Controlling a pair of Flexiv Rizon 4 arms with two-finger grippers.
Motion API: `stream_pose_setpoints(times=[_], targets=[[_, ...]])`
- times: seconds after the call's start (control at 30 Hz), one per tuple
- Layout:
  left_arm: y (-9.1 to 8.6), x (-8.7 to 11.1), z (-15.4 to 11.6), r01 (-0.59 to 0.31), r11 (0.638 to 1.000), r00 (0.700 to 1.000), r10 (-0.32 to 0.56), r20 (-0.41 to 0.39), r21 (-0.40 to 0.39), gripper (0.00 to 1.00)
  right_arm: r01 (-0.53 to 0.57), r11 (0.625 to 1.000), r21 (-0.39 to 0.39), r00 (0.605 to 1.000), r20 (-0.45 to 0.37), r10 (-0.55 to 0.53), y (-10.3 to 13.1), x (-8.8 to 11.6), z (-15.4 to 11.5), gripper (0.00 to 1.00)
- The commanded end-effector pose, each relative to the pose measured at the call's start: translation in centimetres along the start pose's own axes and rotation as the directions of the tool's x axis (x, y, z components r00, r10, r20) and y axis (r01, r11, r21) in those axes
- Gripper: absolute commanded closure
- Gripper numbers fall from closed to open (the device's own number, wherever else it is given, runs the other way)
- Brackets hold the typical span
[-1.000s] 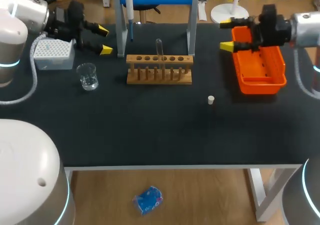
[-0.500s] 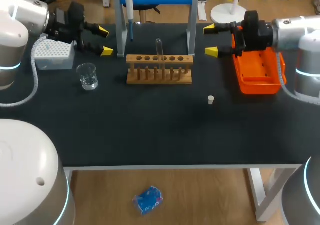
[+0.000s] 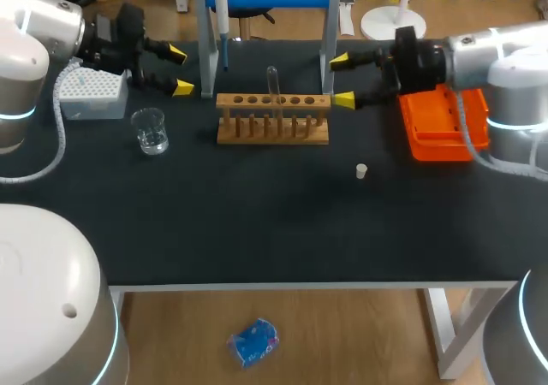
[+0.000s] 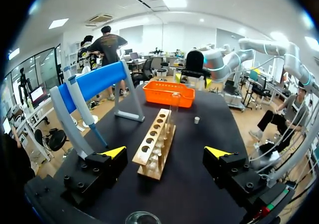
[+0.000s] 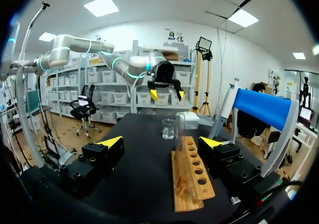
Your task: Invert the test tube, pick up the pipette, mount the tip to pipette, aspirate from beaker and dispense into the tube, eject the tip, return the pipette, and cap with the stopper.
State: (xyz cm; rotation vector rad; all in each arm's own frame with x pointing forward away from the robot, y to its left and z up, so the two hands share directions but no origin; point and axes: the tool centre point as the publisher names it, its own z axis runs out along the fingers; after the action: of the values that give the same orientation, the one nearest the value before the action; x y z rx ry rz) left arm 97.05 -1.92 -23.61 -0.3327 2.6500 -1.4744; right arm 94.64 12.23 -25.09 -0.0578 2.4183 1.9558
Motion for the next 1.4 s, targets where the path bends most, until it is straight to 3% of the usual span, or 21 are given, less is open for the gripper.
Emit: stream_pose_setpoints(times=[0.03, 0.87, 1.4], targets=[[0.0, 0.0, 0.0, 0.001, 1.000, 1.000, -0.001, 0.001, -0.002, 0.00, 0.020, 1.000, 0.023, 1.000, -0.008, -0.020, -0.4, -1.3, 1.5, 0.00], [0.0, 0.0, 0.0, 0.001, 1.000, 1.000, -0.001, 0.001, -0.002, 0.00, 0.010, 1.000, 0.018, 0.998, -0.057, -0.009, -2.1, -3.5, 8.3, 0.00], [0.0, 0.0, 0.0, 0.001, 1.000, 1.000, -0.001, 0.001, -0.002, 0.00, -0.004, 1.000, 0.020, 0.996, -0.086, 0.006, -2.6, -4.2, 11.1, 0.00]])
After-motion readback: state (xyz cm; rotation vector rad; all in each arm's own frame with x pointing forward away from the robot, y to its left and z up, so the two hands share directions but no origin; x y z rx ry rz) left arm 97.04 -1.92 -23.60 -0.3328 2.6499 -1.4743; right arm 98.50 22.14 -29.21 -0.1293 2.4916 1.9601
